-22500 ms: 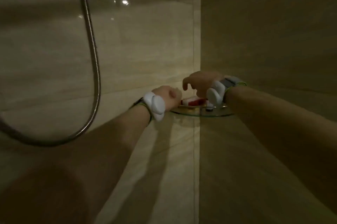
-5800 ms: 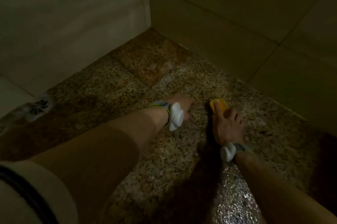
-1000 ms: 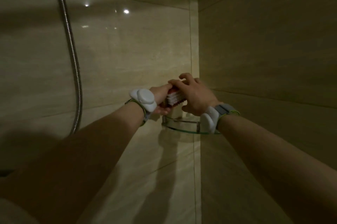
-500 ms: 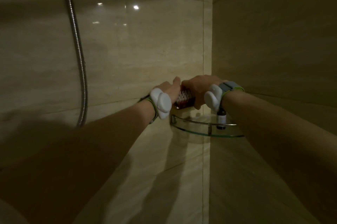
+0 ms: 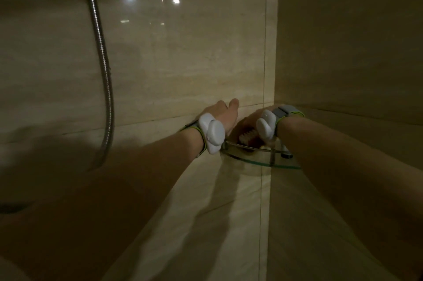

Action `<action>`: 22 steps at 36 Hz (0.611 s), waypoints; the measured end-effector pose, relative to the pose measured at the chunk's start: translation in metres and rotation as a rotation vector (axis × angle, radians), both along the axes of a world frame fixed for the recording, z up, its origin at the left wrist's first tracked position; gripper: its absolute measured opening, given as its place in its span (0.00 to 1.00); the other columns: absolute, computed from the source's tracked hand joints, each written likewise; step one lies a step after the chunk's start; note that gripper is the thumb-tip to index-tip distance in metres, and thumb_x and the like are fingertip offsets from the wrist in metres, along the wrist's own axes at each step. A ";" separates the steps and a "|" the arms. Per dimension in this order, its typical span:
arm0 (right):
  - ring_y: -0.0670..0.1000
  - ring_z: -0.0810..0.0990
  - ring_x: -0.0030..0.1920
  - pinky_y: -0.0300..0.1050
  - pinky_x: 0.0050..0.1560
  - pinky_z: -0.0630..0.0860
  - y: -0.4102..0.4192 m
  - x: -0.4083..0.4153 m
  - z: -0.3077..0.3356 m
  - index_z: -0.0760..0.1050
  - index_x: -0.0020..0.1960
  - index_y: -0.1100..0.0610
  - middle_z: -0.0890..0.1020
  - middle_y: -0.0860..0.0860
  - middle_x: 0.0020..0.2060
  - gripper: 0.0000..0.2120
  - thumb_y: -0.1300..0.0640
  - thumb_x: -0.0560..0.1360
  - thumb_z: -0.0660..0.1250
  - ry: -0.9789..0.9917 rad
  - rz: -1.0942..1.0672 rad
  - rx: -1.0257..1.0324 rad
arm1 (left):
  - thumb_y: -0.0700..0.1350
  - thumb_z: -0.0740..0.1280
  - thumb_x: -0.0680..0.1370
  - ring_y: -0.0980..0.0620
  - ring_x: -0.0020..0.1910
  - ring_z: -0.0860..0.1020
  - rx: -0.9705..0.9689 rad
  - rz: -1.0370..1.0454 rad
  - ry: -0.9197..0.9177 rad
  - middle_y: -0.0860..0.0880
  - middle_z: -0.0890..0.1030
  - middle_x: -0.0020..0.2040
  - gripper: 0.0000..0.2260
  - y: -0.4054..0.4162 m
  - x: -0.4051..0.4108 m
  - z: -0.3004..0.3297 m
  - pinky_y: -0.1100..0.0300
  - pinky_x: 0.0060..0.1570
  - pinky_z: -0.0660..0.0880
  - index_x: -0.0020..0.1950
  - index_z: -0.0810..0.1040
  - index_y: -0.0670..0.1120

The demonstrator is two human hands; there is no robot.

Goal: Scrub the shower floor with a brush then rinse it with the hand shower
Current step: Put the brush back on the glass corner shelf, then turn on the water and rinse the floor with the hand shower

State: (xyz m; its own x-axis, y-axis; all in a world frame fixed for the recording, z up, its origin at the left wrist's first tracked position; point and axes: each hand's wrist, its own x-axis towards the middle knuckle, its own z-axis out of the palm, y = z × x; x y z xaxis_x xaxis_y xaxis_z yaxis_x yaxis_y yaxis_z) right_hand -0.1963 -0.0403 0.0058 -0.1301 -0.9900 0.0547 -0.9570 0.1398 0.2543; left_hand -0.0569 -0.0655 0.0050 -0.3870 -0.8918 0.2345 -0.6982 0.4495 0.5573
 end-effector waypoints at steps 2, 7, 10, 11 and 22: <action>0.59 0.74 0.70 0.54 0.69 0.72 0.004 0.005 -0.002 0.72 0.74 0.52 0.76 0.56 0.70 0.21 0.55 0.81 0.67 -0.021 0.018 0.082 | 0.60 0.45 0.84 0.42 0.61 0.74 -0.004 -0.003 0.005 0.41 0.73 0.70 0.29 0.002 0.001 -0.002 0.58 0.51 0.63 0.73 0.68 0.42; 0.59 0.75 0.70 0.54 0.68 0.72 0.003 0.001 -0.003 0.72 0.74 0.53 0.76 0.56 0.70 0.21 0.54 0.81 0.67 -0.049 0.000 0.089 | 0.60 0.45 0.84 0.42 0.56 0.74 0.015 0.001 0.006 0.41 0.74 0.68 0.28 0.004 0.008 -0.004 0.58 0.50 0.64 0.72 0.68 0.42; 0.58 0.77 0.67 0.54 0.67 0.75 0.010 0.003 0.002 0.73 0.73 0.50 0.78 0.55 0.68 0.22 0.53 0.80 0.70 -0.034 0.027 0.113 | 0.62 0.45 0.83 0.41 0.59 0.74 0.035 0.006 -0.017 0.41 0.73 0.69 0.30 0.004 0.016 -0.002 0.57 0.50 0.64 0.73 0.67 0.42; 0.58 0.78 0.67 0.54 0.66 0.75 0.014 0.007 0.006 0.73 0.73 0.50 0.78 0.54 0.67 0.22 0.53 0.79 0.70 -0.032 0.036 0.117 | 0.62 0.45 0.83 0.40 0.60 0.74 0.035 0.010 -0.030 0.41 0.72 0.70 0.30 0.005 0.020 0.000 0.57 0.50 0.64 0.73 0.66 0.42; 0.56 0.81 0.47 0.49 0.43 0.75 0.050 0.091 0.062 0.77 0.65 0.55 0.84 0.55 0.53 0.16 0.56 0.78 0.70 0.009 0.183 -0.098 | 0.53 0.58 0.82 0.50 0.32 0.69 -0.084 0.000 -0.066 0.47 0.74 0.39 0.13 0.049 0.085 0.036 0.59 0.31 0.63 0.48 0.71 0.44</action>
State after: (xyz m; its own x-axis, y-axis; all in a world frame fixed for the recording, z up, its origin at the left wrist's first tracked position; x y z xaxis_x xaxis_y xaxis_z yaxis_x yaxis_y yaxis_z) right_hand -0.1057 0.0094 0.0676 0.0527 -0.9869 0.1528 -0.9665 -0.0119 0.2564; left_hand 0.0280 -0.0162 0.0413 -0.4040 -0.8701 0.2822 -0.7323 0.4925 0.4703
